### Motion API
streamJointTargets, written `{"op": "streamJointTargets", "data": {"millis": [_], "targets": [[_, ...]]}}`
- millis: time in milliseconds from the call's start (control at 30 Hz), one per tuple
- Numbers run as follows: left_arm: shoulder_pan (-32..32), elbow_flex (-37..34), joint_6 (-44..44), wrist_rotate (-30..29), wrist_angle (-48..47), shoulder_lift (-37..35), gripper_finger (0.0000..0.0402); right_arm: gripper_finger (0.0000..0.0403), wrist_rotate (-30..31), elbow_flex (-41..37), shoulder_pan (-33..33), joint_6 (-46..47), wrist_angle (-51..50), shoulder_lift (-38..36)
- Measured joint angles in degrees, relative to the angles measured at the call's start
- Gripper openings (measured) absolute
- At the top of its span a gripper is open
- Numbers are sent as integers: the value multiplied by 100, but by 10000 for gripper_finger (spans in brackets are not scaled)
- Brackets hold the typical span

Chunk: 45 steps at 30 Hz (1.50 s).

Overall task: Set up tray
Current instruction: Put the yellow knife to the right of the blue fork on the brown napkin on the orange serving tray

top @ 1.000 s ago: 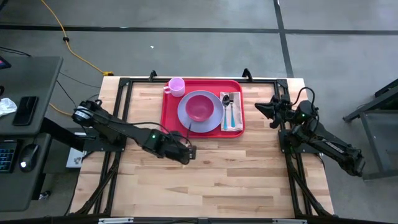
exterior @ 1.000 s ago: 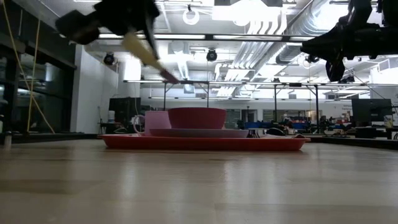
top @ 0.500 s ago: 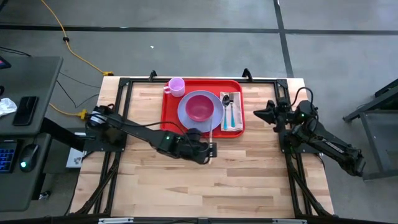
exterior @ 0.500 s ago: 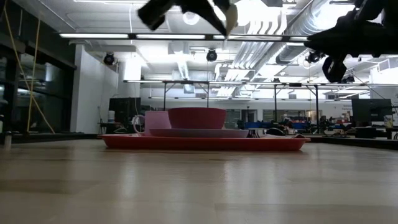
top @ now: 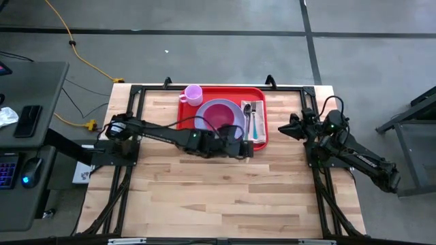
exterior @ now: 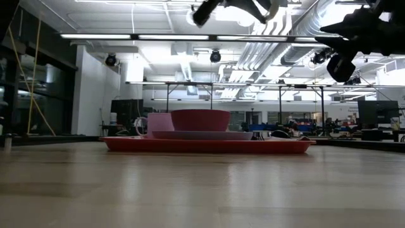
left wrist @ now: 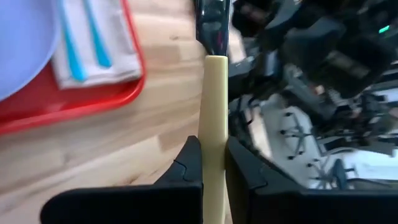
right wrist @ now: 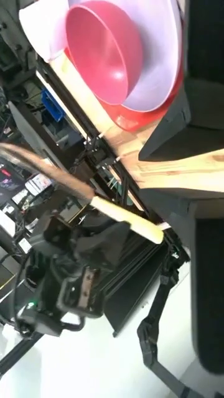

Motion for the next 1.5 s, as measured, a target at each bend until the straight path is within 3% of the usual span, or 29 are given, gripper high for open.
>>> {"op": "streamJointTargets", "data": {"millis": [167, 333, 467, 700, 1033, 1500], "targets": [[200, 0, 310, 117, 509, -2, 56, 94, -17, 0, 112, 209, 379, 258], [294, -1, 330, 186, 613, 80, 56, 140, 344, 0, 454, 315, 1150, 787], [315, 11, 422, 213, 1082, 182, 56, 177, 597, 0, 761, 377, 1856, 1427], [317, -2, 417, 220, 1111, 293, 56, 224, 752, 0, 1176, 520, 3303, 2700], [379, -2, 418, 178, 1127, 295, 56, 232, 925, 68, 1650, 832, 4768, 4089], [389, -2, 461, 204, 1090, 289, 56, 232, 485, 1159, 1830, 186, 4554, 5261]]}}
